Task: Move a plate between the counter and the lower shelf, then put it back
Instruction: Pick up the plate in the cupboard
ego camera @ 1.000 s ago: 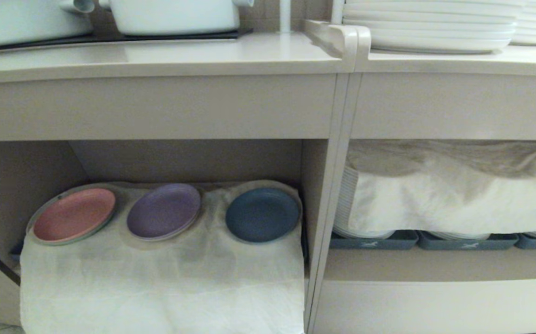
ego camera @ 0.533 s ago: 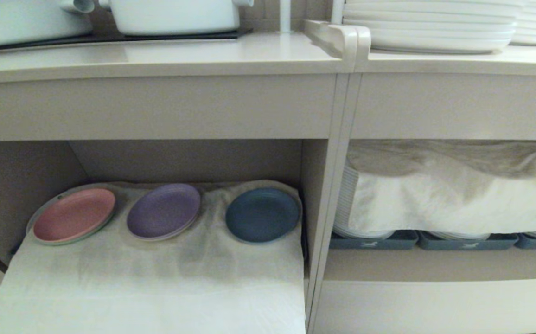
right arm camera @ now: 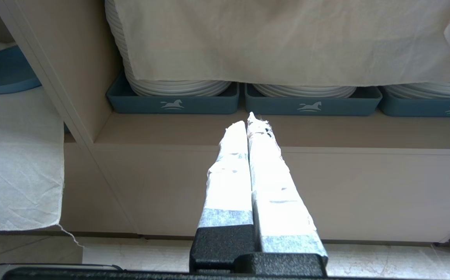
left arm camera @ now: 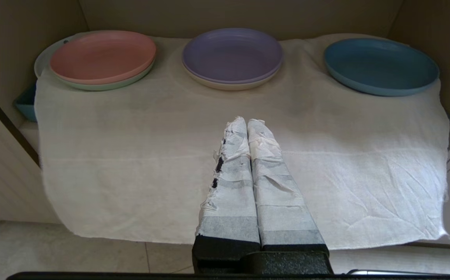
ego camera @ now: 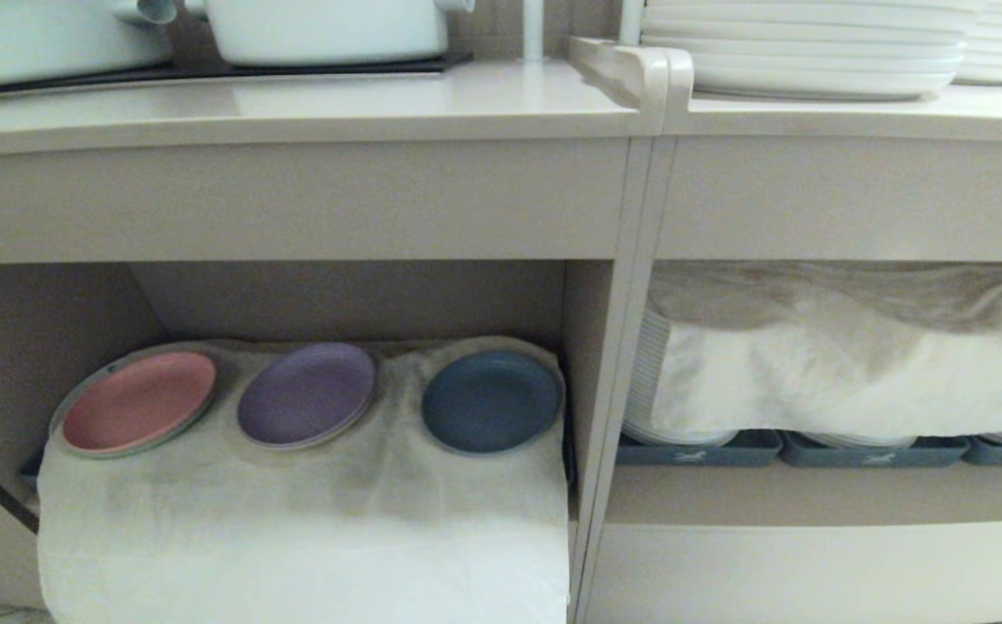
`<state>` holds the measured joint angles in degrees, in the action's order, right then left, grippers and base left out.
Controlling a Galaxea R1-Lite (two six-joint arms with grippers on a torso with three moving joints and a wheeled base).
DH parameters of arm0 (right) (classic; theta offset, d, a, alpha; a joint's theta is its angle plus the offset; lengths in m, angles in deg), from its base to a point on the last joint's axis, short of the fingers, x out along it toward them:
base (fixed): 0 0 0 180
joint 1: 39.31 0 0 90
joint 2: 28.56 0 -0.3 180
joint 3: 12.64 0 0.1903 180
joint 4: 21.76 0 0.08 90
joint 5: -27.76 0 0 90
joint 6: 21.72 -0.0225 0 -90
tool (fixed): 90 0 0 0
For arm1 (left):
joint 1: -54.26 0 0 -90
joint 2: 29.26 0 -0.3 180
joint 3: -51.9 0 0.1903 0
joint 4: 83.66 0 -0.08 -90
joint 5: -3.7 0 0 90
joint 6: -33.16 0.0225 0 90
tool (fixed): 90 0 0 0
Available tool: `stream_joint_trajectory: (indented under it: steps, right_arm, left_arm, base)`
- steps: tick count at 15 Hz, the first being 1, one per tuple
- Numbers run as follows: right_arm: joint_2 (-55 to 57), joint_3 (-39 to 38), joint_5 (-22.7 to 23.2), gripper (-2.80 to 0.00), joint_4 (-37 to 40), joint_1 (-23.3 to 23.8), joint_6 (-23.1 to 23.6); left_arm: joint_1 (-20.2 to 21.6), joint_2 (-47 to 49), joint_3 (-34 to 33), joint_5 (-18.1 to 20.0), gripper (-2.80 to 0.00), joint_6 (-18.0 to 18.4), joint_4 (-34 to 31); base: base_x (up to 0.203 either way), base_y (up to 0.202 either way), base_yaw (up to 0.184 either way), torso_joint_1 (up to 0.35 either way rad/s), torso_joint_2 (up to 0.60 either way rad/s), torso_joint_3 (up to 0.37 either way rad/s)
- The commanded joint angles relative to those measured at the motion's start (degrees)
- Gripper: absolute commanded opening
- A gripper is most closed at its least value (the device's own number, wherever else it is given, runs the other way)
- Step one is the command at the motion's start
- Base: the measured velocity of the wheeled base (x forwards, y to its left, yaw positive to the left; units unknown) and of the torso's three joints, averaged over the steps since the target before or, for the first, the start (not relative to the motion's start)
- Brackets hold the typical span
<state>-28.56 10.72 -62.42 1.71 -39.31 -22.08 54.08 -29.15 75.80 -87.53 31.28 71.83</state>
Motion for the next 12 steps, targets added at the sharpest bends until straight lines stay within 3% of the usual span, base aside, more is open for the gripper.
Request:
stream_joint_trajectory:
  steps: [1, 8, 12]
  right_arm:
    - [0.00, 0.00, 0.01, -2.80, -0.01, 0.00, 0.00]
    - [0.00, 0.00, 0.01, -2.80, -0.01, 0.00, 0.00]
    - [0.00, 0.00, 0.01, -2.80, -0.06, 0.00, 0.00]
  left_arm:
    - [0.01, -0.11, 0.00, 0.00, -2.80, 0.10, 0.00]
    - [0.01, -0.11, 0.40, 0.37, -2.80, 2.25, 0.00]
    - [0.01, -0.11, 3.67, 5.54, -2.80, 2.30, -0.10]
  base:
    - [0.000, 0.000, 0.000, 0.000, 0.00, 0.000]
    - [0.000, 0.000, 0.000, 0.000, 0.00, 0.000]
    - [0.000, 0.000, 0.000, 0.000, 0.00, 0.000]
